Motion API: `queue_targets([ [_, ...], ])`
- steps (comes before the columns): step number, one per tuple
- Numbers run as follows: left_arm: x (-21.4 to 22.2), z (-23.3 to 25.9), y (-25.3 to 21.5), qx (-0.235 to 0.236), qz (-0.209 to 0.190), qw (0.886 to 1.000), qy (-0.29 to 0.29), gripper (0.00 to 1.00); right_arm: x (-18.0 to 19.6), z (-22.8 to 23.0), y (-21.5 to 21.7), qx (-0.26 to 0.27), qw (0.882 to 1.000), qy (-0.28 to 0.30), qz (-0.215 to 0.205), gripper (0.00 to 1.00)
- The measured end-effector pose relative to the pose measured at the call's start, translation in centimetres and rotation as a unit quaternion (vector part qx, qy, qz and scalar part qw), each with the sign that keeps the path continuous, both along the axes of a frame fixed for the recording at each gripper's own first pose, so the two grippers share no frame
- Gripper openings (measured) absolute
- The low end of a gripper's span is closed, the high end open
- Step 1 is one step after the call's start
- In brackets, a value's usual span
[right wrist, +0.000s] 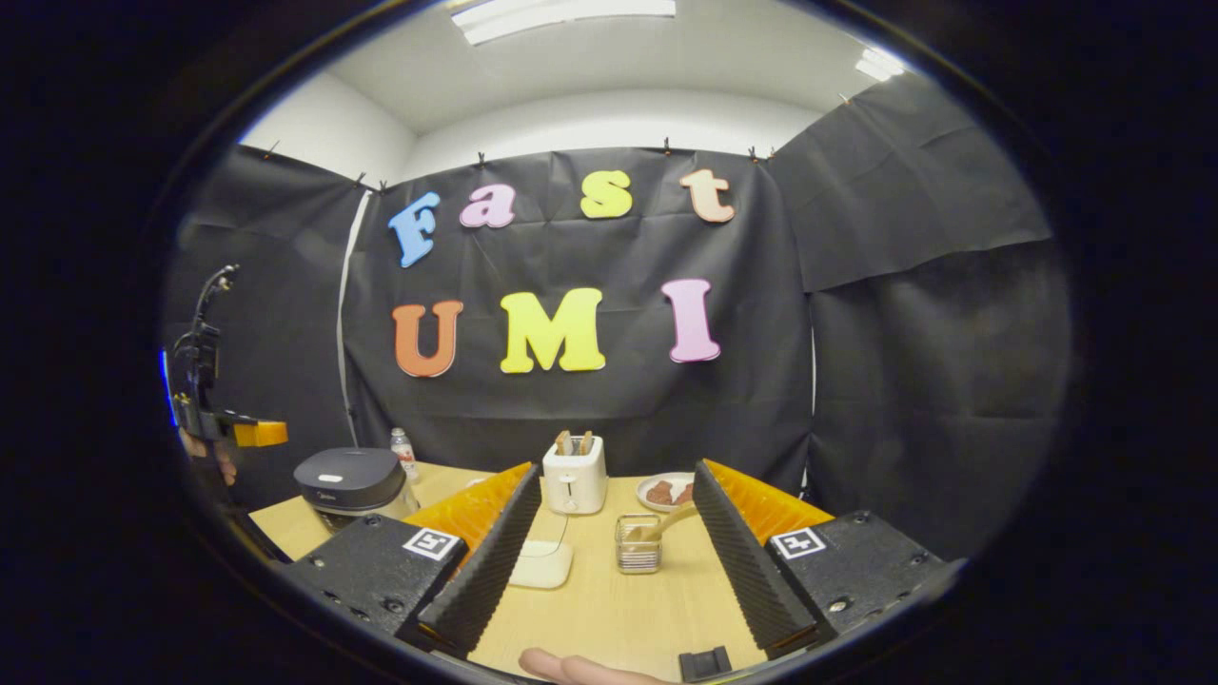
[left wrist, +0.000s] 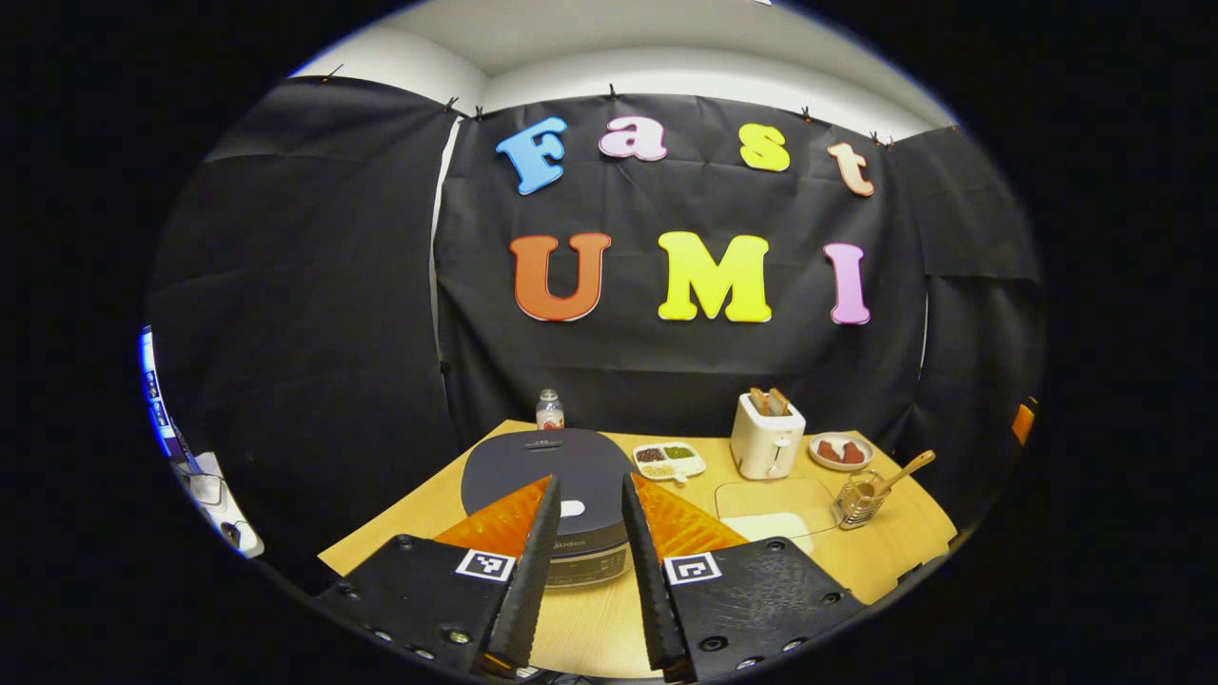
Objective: Close the left gripper, press the button to open the rice cooker; take a wooden spoon from the chopstick holder with the right hand, scoop a spoonful of rice and pour it into the rice cooker, then put the wooden spoon back into the chopstick holder.
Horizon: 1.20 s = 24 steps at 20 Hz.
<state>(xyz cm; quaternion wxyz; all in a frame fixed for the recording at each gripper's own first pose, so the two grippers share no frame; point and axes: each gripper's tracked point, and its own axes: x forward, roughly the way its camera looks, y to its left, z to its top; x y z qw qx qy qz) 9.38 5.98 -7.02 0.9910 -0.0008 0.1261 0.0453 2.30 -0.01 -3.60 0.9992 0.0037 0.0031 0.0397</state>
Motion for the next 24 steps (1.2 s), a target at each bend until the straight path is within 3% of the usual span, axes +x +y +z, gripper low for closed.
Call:
queue_targets([
  [3,2.3,-2.4,0.0,-0.013,0.0,0.999,0.046,0.07,0.3,-0.4,-0.3,-0.011,1.0,-0.006,-0.004,1.0],
  [5,3.9,-3.3,1.7,0.018,0.016,0.998,0.058,0.07,0.5,-0.8,-0.8,-0.02,1.0,-0.01,-0.011,1.0],
  [6,4.0,-4.0,2.4,0.017,0.028,0.997,0.071,0.07,0.7,-1.1,-0.9,-0.023,1.0,-0.009,-0.013,1.0],
  [7,4.7,-4.8,2.2,0.012,0.027,0.996,0.087,0.0,0.8,-1.4,-0.8,-0.024,1.0,-0.007,-0.011,1.0],
  [13,7.7,-9.1,4.1,-0.004,0.058,0.985,0.164,0.0,2.0,-3.8,-1.5,-0.022,1.0,0.016,-0.006,1.0],
  [19,8.4,-10.9,4.4,-0.04,0.071,0.979,0.186,0.0,2.6,-5.2,-2.6,-0.014,0.999,0.03,-0.01,1.0],
  [24,8.2,-11.2,4.1,-0.035,0.074,0.979,0.189,0.0,2.6,-5.8,-2.7,-0.006,0.999,0.036,-0.008,1.0],
])
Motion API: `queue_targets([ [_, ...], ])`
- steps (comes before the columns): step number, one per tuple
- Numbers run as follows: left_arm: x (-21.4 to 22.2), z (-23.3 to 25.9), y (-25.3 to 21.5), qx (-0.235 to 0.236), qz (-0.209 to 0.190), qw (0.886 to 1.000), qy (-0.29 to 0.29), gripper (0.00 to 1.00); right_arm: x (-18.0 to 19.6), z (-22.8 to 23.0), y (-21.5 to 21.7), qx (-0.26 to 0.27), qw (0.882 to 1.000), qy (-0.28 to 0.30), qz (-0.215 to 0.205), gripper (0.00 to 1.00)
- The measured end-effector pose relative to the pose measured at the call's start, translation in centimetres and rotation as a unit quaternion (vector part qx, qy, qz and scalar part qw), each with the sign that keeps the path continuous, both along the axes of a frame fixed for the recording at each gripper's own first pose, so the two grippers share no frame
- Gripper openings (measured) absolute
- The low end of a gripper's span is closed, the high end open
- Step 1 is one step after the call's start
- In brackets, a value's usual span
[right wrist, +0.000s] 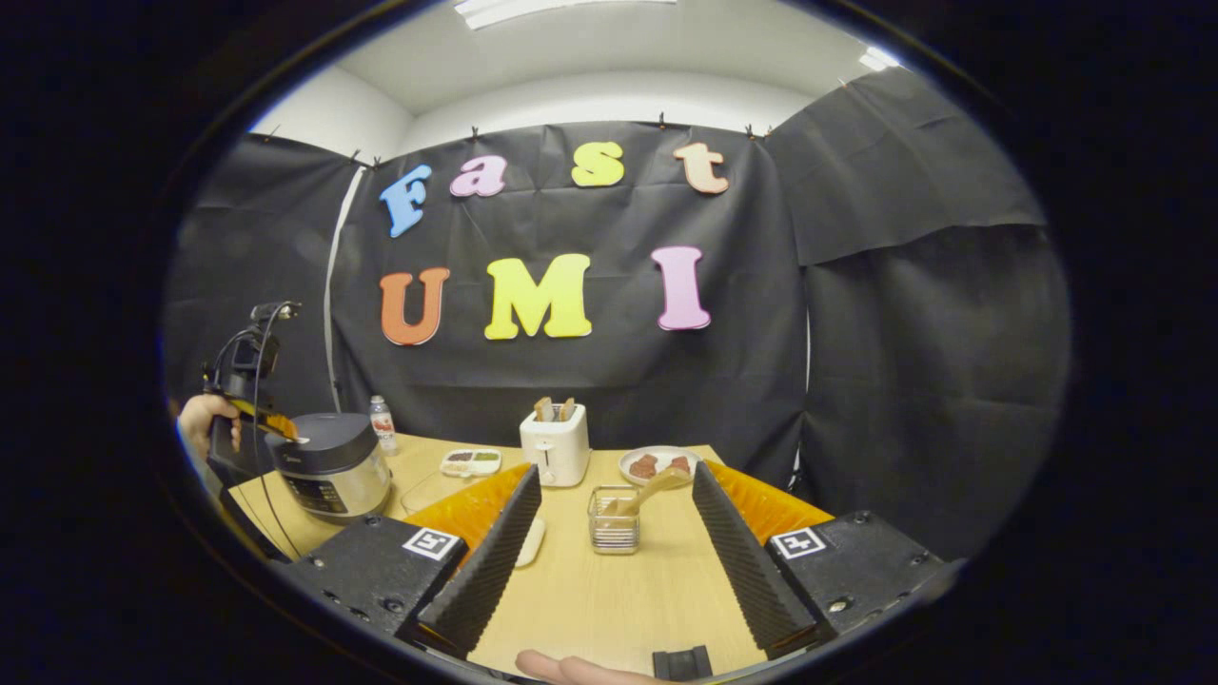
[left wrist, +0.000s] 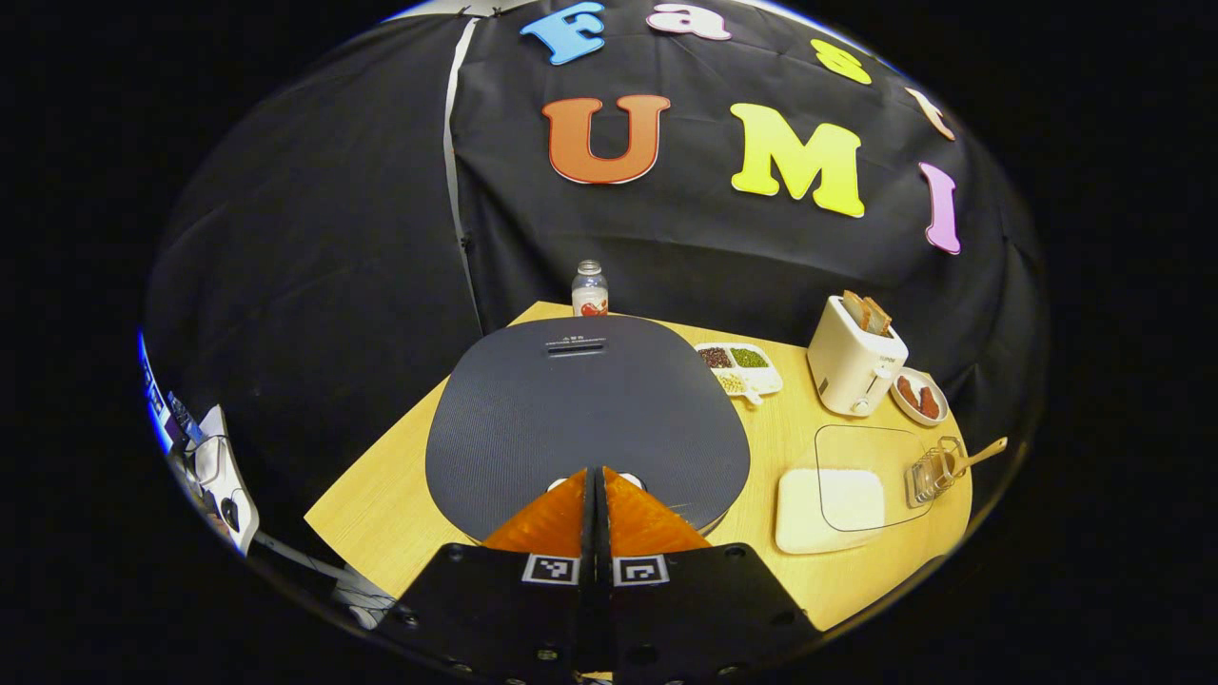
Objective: Close the left gripper, press the button to open the rice cooker; take a wooden spoon from the chopstick holder with the right hand, scoop a spoonful of rice and pour it into the rice cooker, then put the wooden spoon back into the chopstick holder.
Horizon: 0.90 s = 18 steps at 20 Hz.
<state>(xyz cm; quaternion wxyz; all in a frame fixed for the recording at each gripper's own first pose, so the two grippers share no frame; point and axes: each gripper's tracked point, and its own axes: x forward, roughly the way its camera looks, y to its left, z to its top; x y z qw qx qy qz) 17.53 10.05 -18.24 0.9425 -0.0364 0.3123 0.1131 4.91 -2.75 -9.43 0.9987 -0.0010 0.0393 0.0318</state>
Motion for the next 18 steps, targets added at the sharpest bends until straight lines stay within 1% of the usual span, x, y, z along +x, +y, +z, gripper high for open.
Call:
queue_targets([
  [4,-0.1,-0.3,-0.3,-0.014,0.006,1.0,-0.002,0.0,-0.3,-0.6,0.3,0.0,1.0,0.004,0.006,0.99],
  [8,0.0,-0.7,0.1,-0.01,0.011,1.0,-0.005,0.0,-0.6,-1.0,0.6,0.002,1.0,0.01,0.01,1.0],
  [13,-0.5,0.7,0.1,-0.016,0.016,0.999,-0.027,0.0,-1.6,-1.7,1.3,-0.004,1.0,0.02,0.017,1.0],
  [14,-0.6,1.7,0.1,-0.016,0.018,0.999,-0.044,0.0,-1.7,-1.8,1.4,-0.008,1.0,0.021,0.016,0.99],
  [15,-1.3,4.1,0.1,-0.009,0.021,0.997,-0.075,0.0,-1.8,-1.9,1.4,-0.011,1.0,0.022,0.016,1.0],
  [17,-1.7,8.6,0.2,0.009,0.023,0.99,-0.139,0.0,-2.1,-2.3,1.6,-0.014,0.999,0.025,0.017,0.99],
  [18,-2.6,9.7,-0.5,0.001,0.014,0.989,-0.15,0.0,-2.1,-2.6,1.7,-0.014,0.999,0.028,0.016,1.0],
])
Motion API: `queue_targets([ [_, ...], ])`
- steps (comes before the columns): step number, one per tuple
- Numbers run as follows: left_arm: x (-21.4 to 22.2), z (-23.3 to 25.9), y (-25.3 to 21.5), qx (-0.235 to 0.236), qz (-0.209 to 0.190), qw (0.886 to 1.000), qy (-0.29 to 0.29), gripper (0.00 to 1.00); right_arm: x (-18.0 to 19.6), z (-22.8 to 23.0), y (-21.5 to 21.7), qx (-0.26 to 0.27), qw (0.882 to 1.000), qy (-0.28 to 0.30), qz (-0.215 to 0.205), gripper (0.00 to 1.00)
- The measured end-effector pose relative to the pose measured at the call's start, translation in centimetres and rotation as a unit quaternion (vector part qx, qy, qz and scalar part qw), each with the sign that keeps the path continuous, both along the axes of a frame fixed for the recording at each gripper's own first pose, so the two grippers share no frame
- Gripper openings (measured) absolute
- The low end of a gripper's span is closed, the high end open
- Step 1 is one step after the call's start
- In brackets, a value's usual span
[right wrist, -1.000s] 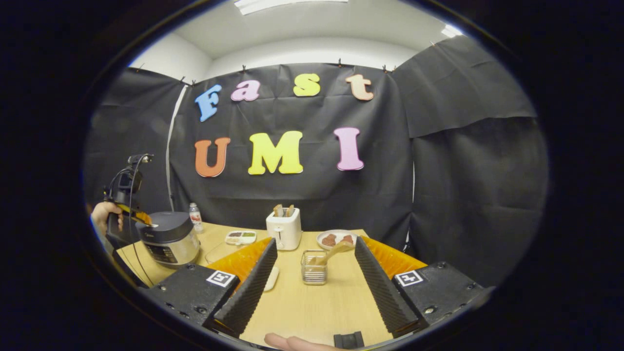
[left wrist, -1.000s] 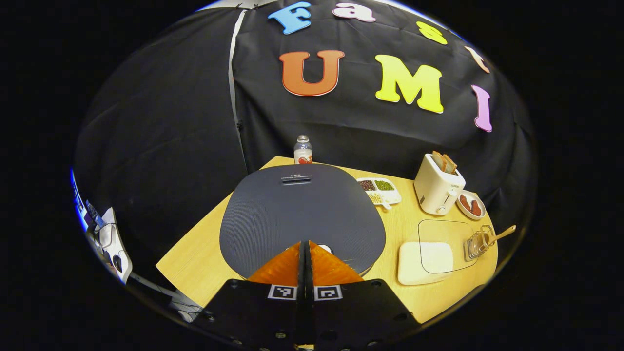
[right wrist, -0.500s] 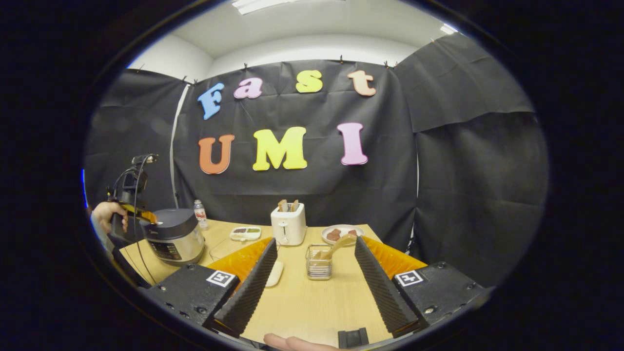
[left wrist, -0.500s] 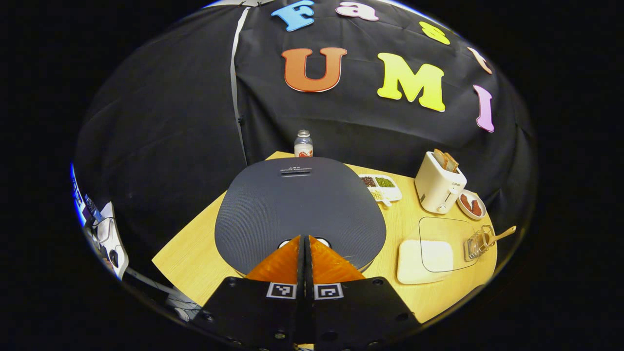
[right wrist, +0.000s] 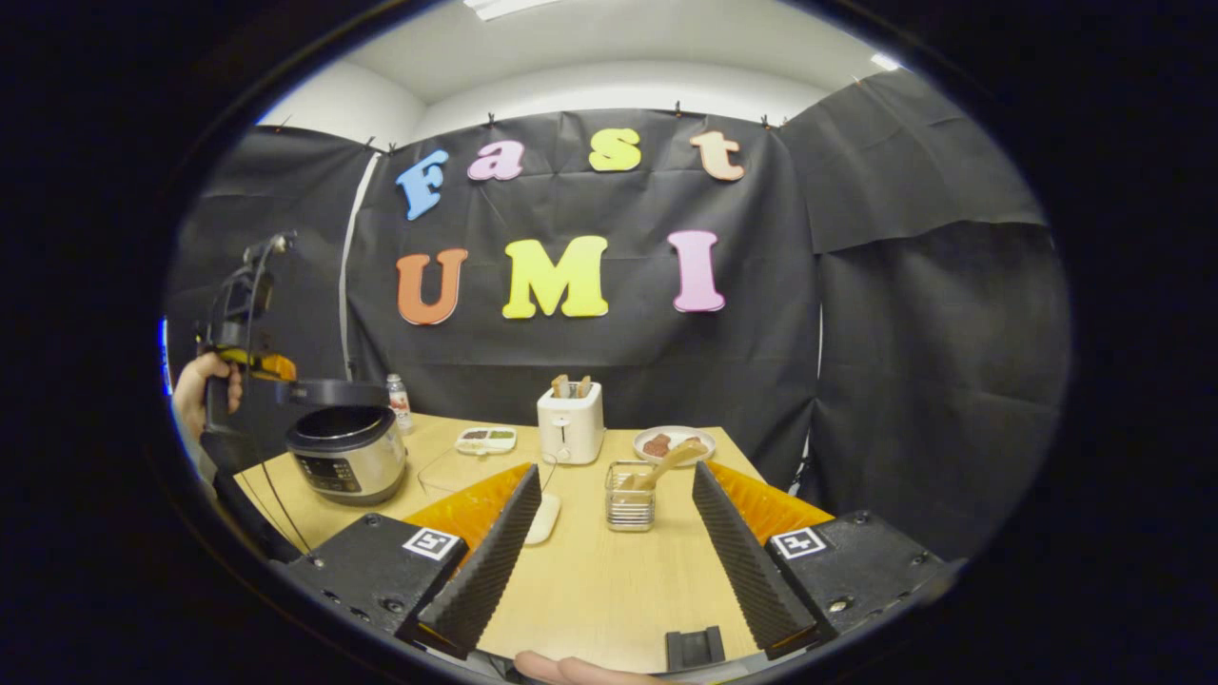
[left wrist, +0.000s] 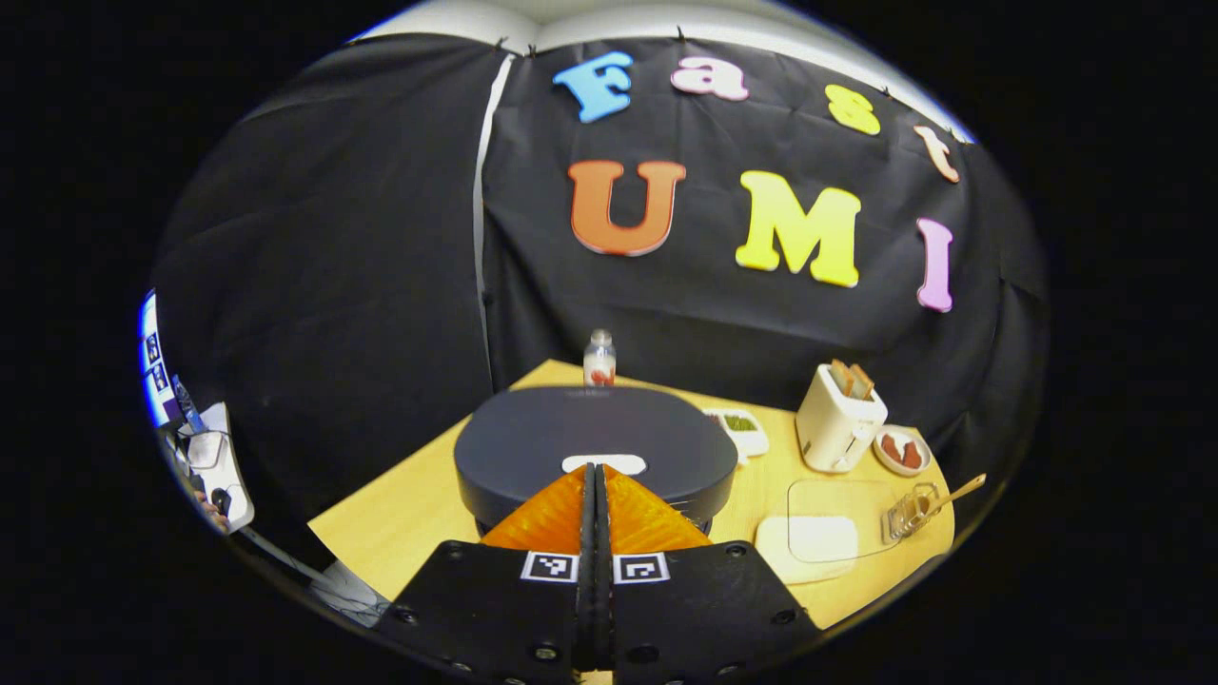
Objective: Close the left gripper, press the button to open the rice cooker; take a wooden spoon from the chopstick holder with the right hand, scoop a spoonful of rice and pour it into the rice cooker, then put the wooden spoon back into the chopstick holder.
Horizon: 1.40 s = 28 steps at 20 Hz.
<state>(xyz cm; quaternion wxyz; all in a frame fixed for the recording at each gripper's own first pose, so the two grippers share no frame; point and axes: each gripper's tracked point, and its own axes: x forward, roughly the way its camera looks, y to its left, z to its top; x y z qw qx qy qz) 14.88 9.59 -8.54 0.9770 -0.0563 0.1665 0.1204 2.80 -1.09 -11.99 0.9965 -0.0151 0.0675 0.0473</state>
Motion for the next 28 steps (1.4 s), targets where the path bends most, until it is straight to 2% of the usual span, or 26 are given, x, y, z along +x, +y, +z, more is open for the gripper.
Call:
queue_targets([
  [2,-1.4,1.4,-1.4,-0.017,-0.023,1.0,-0.013,0.01,0.0,-0.6,0.2,-0.002,1.0,0.006,-0.001,1.0],
  [4,-2.8,2.9,-2.4,-0.012,-0.043,0.999,-0.03,0.27,0.1,-1.2,0.4,-0.003,1.0,0.012,-0.002,1.0],
  [7,-4.9,4.1,-2.9,0.016,-0.048,0.997,-0.055,0.65,0.7,-2.3,0.8,0.0,1.0,0.02,-0.002,1.0],
  [8,-5.5,4.6,-3.1,0.025,-0.051,0.996,-0.066,0.83,0.9,-2.6,0.8,0.0,1.0,0.023,-0.004,1.0],
  [9,-6.2,5.1,-3.5,0.031,-0.052,0.995,-0.077,0.87,1.2,-3.1,0.8,0.002,1.0,0.026,-0.004,1.0],
  [14,-9.7,7.1,-4.1,0.041,-0.059,0.989,-0.132,0.91,3.7,-4.9,1.4,0.023,0.999,0.031,-0.006,1.0],
  [16,-11.0,7.3,-3.7,0.034,-0.049,0.987,-0.15,1.0,5.3,-5.4,1.3,0.029,0.999,0.03,-0.01,1.0],
  [17,-11.7,7.2,-3.9,0.031,-0.05,0.985,-0.16,0.94,6.1,-5.7,1.1,0.031,0.999,0.028,-0.015,1.0],
  [18,-12.4,7.0,-4.2,0.026,-0.053,0.984,-0.168,1.0,7.1,-6.0,0.9,0.032,0.999,0.027,-0.021,0.99],
  [19,-12.9,6.9,-4.2,0.019,-0.056,0.983,-0.175,0.94,8.1,-6.3,0.5,0.033,0.999,0.025,-0.031,1.0],
  [23,-14.5,5.7,-4.3,-0.005,-0.07,0.98,-0.187,0.94,12.7,-7.2,-1.3,0.034,0.997,0.001,-0.063,1.0],
  [25,-15.1,4.5,-4.6,0.002,-0.084,0.98,-0.18,0.94,14.7,-8.1,-2.1,0.017,0.997,0.003,-0.08,1.0],
  [28,-15.5,3.0,-3.9,0.022,-0.078,0.982,-0.173,0.94,17.4,-9.9,-3.2,0.017,0.995,0.022,-0.1,1.0],
])
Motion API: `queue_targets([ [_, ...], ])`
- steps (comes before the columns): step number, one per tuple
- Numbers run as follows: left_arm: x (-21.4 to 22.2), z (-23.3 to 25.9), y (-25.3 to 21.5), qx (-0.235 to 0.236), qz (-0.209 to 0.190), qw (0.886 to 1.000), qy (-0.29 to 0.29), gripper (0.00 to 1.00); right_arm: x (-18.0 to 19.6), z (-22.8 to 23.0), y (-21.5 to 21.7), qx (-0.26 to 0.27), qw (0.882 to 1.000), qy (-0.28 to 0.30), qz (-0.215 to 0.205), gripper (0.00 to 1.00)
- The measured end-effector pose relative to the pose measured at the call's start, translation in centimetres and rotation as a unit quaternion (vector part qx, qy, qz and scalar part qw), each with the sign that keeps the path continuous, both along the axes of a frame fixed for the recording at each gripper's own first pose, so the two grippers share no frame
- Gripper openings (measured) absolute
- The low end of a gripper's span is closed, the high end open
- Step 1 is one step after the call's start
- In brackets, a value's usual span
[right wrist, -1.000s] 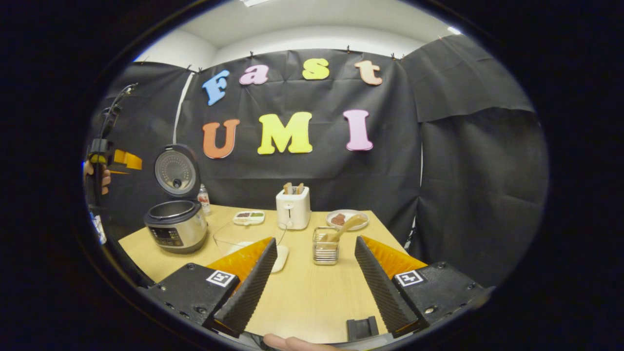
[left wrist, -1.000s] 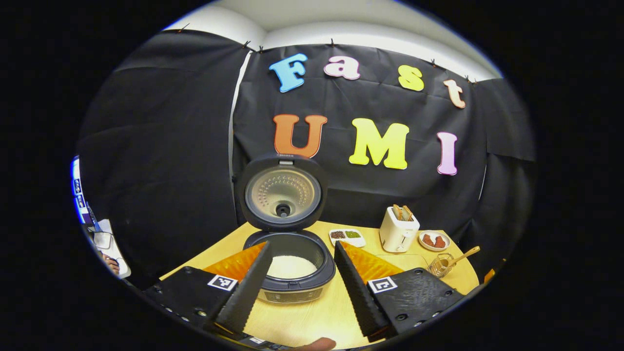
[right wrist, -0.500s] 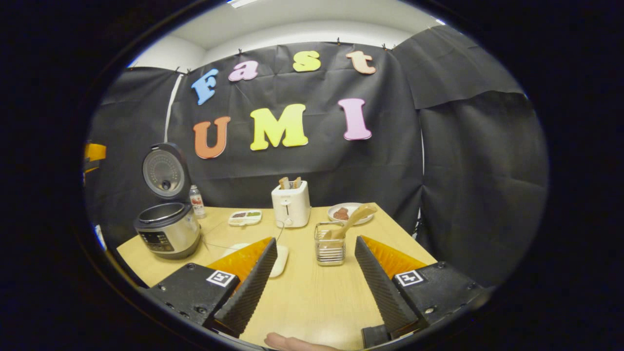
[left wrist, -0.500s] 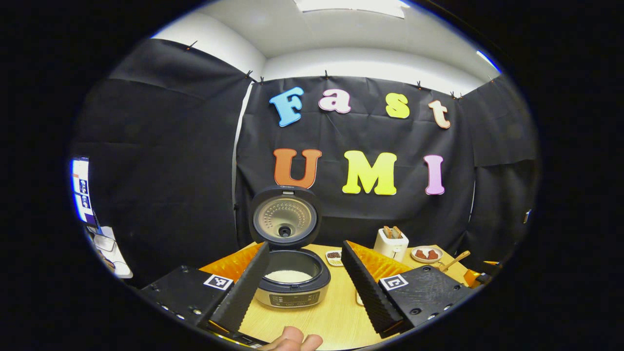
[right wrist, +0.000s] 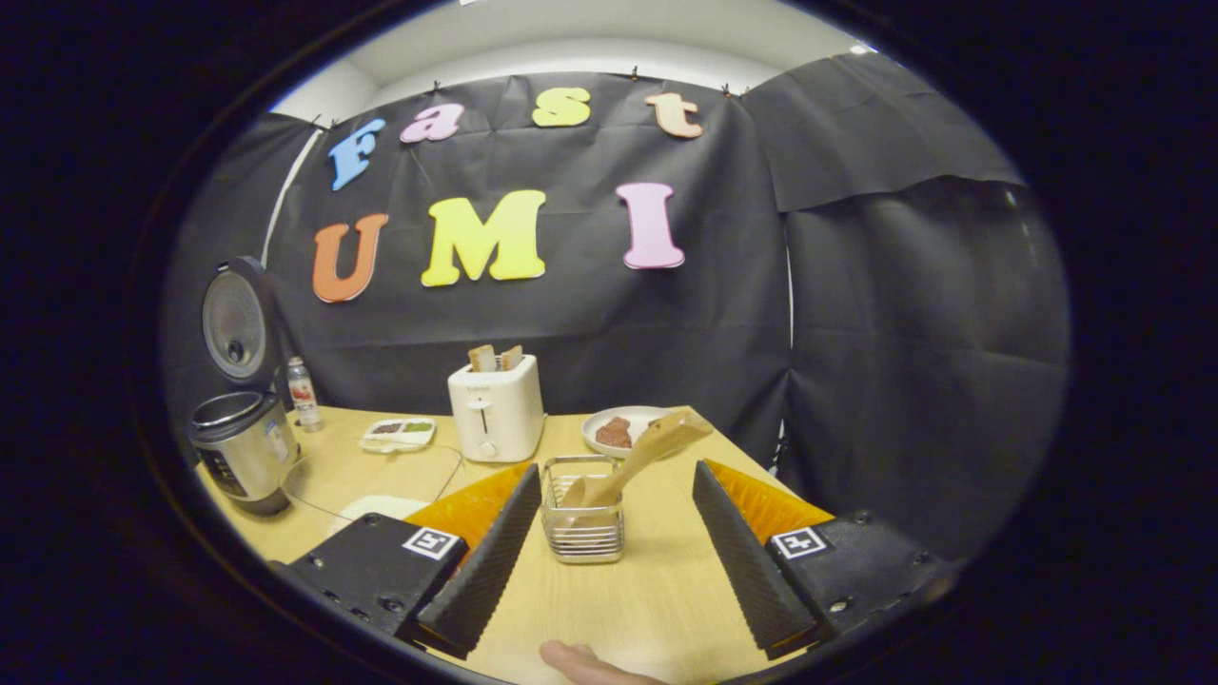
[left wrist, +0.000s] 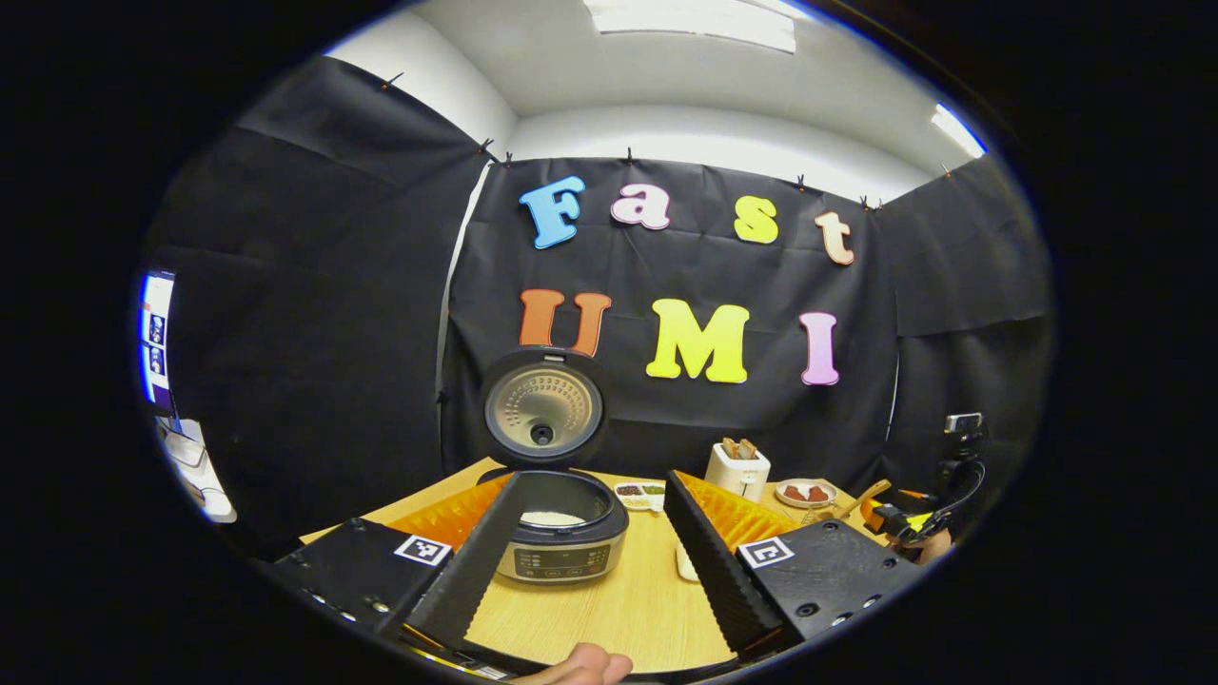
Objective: Close the left gripper, press the button to open the rice cooker; take a wooden spoon from the chopstick holder with the right hand, scoop a spoonful of rice and pour it into the rice cooker, then put the wooden spoon back into the chopstick holder.
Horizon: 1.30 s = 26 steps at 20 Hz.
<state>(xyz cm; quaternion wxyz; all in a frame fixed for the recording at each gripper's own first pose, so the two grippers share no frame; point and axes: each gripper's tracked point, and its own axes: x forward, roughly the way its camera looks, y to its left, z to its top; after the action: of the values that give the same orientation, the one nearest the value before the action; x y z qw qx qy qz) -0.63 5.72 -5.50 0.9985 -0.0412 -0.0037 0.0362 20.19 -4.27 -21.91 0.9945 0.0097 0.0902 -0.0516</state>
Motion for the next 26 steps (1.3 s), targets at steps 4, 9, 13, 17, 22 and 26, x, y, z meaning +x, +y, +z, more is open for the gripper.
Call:
queue_targets([
  [4,-0.3,-1.2,0.0,0.035,0.007,0.999,0.011,0.94,3.7,-0.9,-1.3,0.014,1.0,-0.002,-0.02,1.0],
  [9,-0.1,-0.6,0.1,0.041,0.017,0.999,-0.013,0.94,7.0,-3.0,-0.7,0.007,0.999,0.034,-0.009,0.7],
  [13,0.1,-0.9,-0.3,0.042,0.005,0.999,-0.016,0.94,8.5,-3.4,-1.2,0.017,0.998,0.043,-0.031,0.61],
  [17,0.2,-1.5,0.3,0.06,0.01,0.998,-0.007,0.94,8.9,-1.8,0.6,0.054,0.998,0.023,-0.003,0.27],
  [22,0.1,-1.2,0.5,0.053,-0.005,0.999,-0.006,0.94,8.6,1.4,1.9,0.031,0.999,0.007,0.02,0.14],
  [26,0.2,-1.1,1.0,0.054,-0.011,0.998,0.0,0.94,7.7,5.1,2.3,0.018,0.999,-0.009,0.025,0.14],
])
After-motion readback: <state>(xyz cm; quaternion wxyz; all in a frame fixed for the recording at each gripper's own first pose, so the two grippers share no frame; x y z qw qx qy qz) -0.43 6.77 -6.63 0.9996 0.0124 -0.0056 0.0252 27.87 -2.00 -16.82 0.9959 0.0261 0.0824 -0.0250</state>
